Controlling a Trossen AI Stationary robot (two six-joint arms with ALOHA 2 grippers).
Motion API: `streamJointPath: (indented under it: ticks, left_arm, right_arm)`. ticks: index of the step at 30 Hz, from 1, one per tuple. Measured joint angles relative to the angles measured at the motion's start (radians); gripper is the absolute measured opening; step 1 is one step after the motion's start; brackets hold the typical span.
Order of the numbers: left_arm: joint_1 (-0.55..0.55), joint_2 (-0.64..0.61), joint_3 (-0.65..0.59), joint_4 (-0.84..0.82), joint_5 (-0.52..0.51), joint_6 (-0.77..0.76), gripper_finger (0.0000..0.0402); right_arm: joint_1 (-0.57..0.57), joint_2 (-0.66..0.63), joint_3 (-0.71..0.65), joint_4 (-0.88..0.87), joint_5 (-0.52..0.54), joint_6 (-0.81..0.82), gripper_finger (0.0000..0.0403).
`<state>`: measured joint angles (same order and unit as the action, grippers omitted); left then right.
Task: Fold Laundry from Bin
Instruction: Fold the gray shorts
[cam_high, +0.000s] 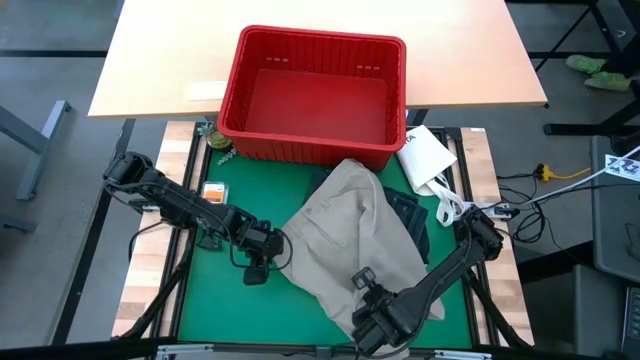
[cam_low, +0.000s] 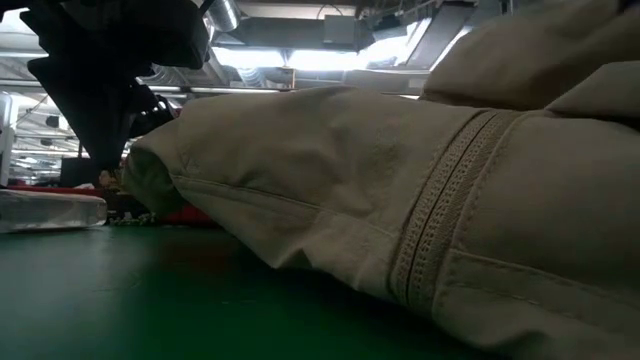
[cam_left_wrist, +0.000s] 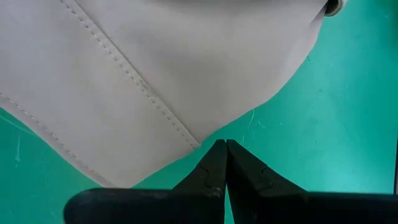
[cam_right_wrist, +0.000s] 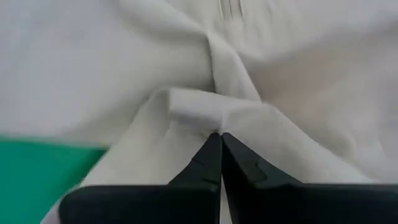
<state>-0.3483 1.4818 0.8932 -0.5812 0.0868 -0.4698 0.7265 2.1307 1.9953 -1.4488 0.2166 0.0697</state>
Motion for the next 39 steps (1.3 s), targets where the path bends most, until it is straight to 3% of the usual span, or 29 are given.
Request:
streamJointPath:
  ticks: [3, 12, 23, 33, 39]
  left_arm:
    - [0.000, 0.000, 0.000, 0.000, 0.000, 0.000, 0.0000]
    - [0.000, 0.000, 0.000, 0.023, 0.000, 0.000, 0.0000]
    - [0.000, 0.000, 0.000, 0.028, 0.000, 0.000, 0.0000]
    - [0.014, -0.057, 0.029, 0.162, 0.013, 0.019, 0.0000]
    - [0.033, -0.060, 0.105, 0.267, 0.000, 0.211, 0.0000]
  right_arm:
    - [0.022, -0.004, 0.086, -0.132, -0.040, 0.074, 0.0003]
    - [0.101, -0.027, 0.076, -0.123, -0.309, 0.351, 0.0003]
    - [0.180, -0.027, 0.020, -0.124, -0.407, 0.655, 0.0004]
    - [0.209, -0.027, -0.007, -0.122, -0.419, 0.659, 0.0005]
    - [0.191, -0.027, -0.007, -0.122, -0.419, 0.666, 0.0010]
